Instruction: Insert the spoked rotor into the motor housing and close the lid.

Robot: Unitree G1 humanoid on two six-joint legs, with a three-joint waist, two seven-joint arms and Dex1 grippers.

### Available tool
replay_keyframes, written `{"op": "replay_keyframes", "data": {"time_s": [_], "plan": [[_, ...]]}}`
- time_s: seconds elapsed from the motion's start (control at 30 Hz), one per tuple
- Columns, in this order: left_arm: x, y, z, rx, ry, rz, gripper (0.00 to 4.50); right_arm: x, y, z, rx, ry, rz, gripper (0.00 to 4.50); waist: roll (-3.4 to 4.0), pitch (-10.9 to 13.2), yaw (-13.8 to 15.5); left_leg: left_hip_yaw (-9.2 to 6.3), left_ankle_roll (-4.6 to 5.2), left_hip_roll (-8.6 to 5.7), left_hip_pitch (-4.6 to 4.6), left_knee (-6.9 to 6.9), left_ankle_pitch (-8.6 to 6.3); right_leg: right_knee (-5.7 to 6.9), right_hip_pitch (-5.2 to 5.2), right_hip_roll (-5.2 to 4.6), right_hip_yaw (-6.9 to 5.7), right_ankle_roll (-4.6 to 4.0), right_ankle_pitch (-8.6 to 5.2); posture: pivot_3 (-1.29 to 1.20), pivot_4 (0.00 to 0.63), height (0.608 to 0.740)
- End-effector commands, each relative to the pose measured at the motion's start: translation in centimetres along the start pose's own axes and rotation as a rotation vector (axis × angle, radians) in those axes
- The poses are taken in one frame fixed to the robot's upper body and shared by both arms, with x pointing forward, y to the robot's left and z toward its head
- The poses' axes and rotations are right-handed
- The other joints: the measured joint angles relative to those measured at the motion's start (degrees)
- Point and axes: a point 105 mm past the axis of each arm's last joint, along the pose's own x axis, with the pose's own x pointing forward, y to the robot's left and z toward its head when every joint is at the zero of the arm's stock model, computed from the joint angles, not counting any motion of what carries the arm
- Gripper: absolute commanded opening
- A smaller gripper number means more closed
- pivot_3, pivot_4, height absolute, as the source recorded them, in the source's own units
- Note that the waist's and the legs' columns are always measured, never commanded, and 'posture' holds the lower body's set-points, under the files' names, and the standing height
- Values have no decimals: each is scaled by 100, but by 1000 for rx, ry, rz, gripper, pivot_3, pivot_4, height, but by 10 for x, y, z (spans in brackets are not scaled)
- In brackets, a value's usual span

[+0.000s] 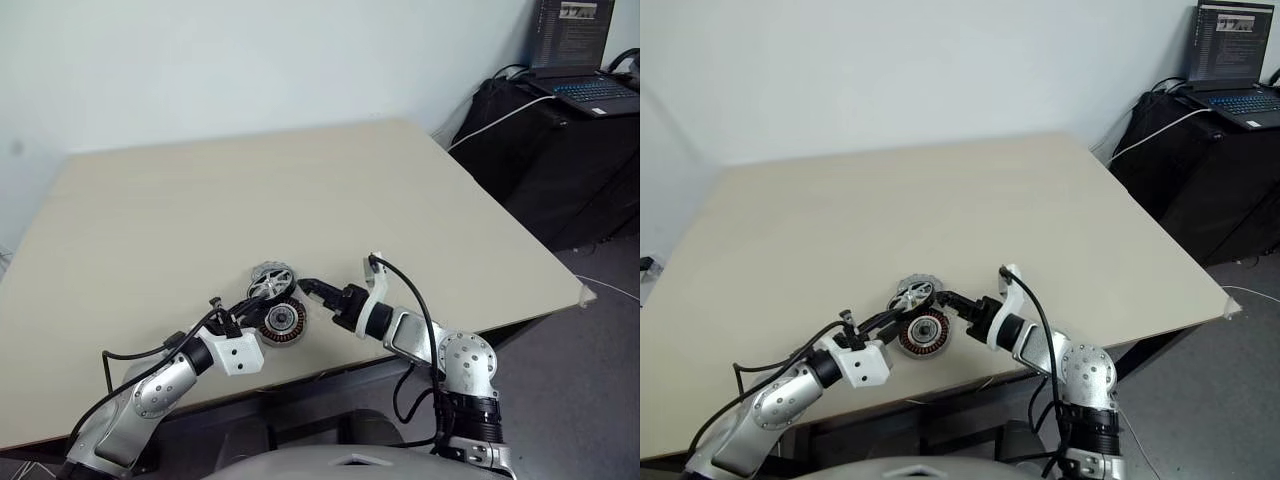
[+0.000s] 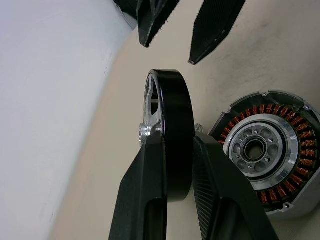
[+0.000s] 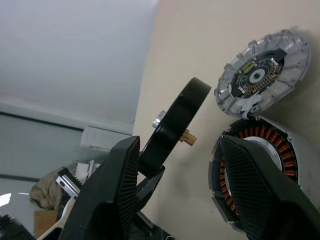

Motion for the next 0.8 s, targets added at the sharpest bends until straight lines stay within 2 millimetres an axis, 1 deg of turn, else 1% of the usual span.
{"op": "replay_keyframes", "data": {"time_s": [0.03, 0.43, 0.73, 0.8], "plan": [[1, 11, 6, 43, -33, 26, 389, 10, 19, 0, 9, 12, 74, 2755, 1, 0, 1, 0, 0, 0, 0, 0, 0, 0, 0, 0, 0, 0, 0, 0, 0, 740], [3, 9, 8, 42, -46, 8, 389, 26, 33, -1, 36, 27, 123, 2755, 1, -3, -18, 0, 0, 0, 1, 0, 0, 2, 0, 0, 1, 1, 1, 0, 0, 740], [5, 6, 10, 37, -51, 1, 389, 36, 41, 10, 56, -20, 144, 2755, 1, -2, -38, 2, 1, 0, 1, 0, 0, 2, 0, 0, 3, 2, 1, 0, 0, 740], [5, 6, 10, 36, -52, 0, 389, 36, 41, 11, 63, -26, 144, 2336, -1, -6, -41, 2, 1, 0, 3, 0, 1, 4, 0, 0, 4, 2, 2, 0, 0, 740]]}}
